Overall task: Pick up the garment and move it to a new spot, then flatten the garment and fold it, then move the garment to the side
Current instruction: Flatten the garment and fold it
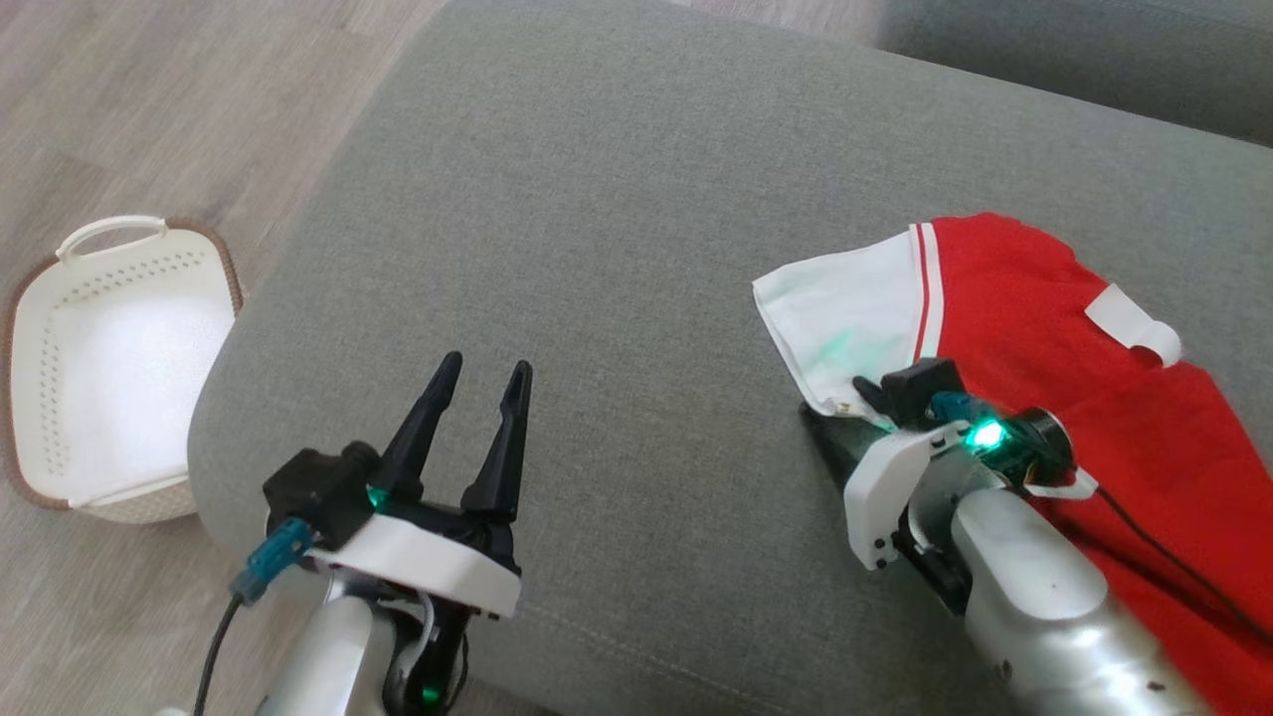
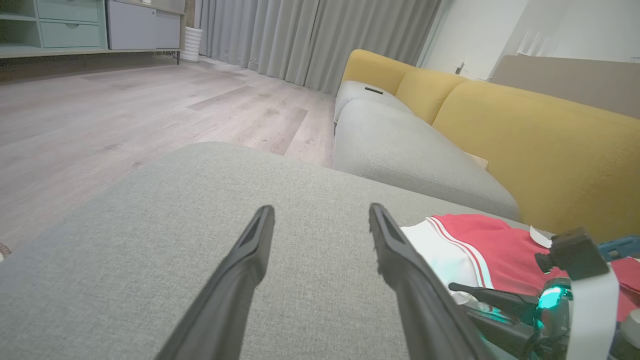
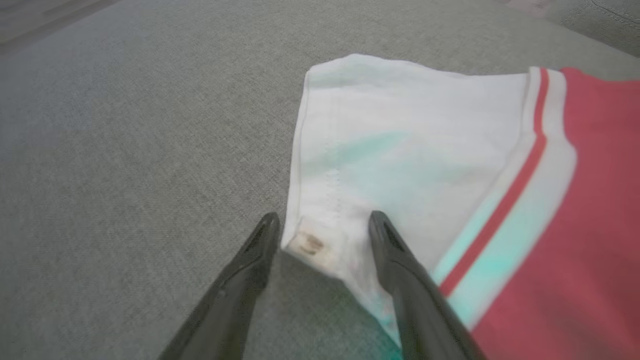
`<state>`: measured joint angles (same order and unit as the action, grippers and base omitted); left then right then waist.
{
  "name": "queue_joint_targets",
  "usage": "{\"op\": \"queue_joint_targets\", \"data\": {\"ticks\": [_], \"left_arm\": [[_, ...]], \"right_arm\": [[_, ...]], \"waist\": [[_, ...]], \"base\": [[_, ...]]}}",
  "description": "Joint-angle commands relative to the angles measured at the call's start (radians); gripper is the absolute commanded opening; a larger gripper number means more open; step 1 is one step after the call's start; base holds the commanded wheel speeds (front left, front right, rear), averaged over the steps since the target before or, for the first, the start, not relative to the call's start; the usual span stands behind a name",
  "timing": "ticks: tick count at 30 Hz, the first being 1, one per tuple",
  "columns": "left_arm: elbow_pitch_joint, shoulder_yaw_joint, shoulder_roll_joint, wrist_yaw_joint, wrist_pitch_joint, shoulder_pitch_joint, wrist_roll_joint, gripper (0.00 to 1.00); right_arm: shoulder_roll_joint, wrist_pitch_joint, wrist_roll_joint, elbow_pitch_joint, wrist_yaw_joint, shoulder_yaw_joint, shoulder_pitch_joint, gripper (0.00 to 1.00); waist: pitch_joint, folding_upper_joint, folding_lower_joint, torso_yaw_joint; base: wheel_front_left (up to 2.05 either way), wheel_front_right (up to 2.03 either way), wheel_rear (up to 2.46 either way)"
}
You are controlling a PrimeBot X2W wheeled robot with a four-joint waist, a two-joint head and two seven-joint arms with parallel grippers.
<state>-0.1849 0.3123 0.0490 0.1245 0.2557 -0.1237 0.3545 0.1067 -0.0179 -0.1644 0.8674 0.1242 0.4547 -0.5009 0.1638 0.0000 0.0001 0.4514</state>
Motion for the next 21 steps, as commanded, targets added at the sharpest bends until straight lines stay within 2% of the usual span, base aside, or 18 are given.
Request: {"op": "queue_joint_targets", "data": {"ticks": [1,6,9,10,17,21], "left_arm": [[0.032,-0.029,0.001,0.005,0.006,-0.047,0.003,1.0],[0.025,-0.031,0.001,0.005,0.006,-0.043,-0.004,1.0],[0.019,-0.027,0.001,0.005,0.006,-0.036,-0.01,1.0],[0.019,-0.027,0.001,0.005,0.006,-0.036,-0.01,1.0],[0.023,-0.02,0.001,0.0,0.006,-0.02,-0.001,1.0],[0.031,-0.016,0.001,-0.006,0.006,-0.016,0.005,1.0]], "right_arm": [[-0.006,-0.004,0.003,0.014,0.007,0.022,-0.007,0.0],[-0.025,0.085,-0.019,0.018,0.007,0.048,-0.043,0.0],[-0.037,0.178,-0.048,-0.026,0.007,0.091,-0.091,0.0],[-0.037,0.178,-0.048,-0.026,0.007,0.091,-0.091,0.0],[-0.047,0.254,-0.174,-0.22,0.007,0.235,-0.21,0.0],[-0.01,0.261,-0.244,-0.323,0.007,0.268,-0.295,0.0]], "waist": [[-0.001,0.0,-0.0001,-0.003],[-0.026,0.0,-0.0001,-0.025],[-0.058,0.0,-0.0001,-0.041],[-0.058,0.0,-0.0001,-0.041],[-0.095,0.0,-0.0001,-0.051],[-0.096,0.0,-0.0001,-0.045]], "base": [[0.0,0.0,0.0],[0.0,0.0,0.0],[0.0,0.0,0.0],[0.0,0.0,0.0],[0.0,0.0,0.0],[0.0,0.0,0.0]]}}
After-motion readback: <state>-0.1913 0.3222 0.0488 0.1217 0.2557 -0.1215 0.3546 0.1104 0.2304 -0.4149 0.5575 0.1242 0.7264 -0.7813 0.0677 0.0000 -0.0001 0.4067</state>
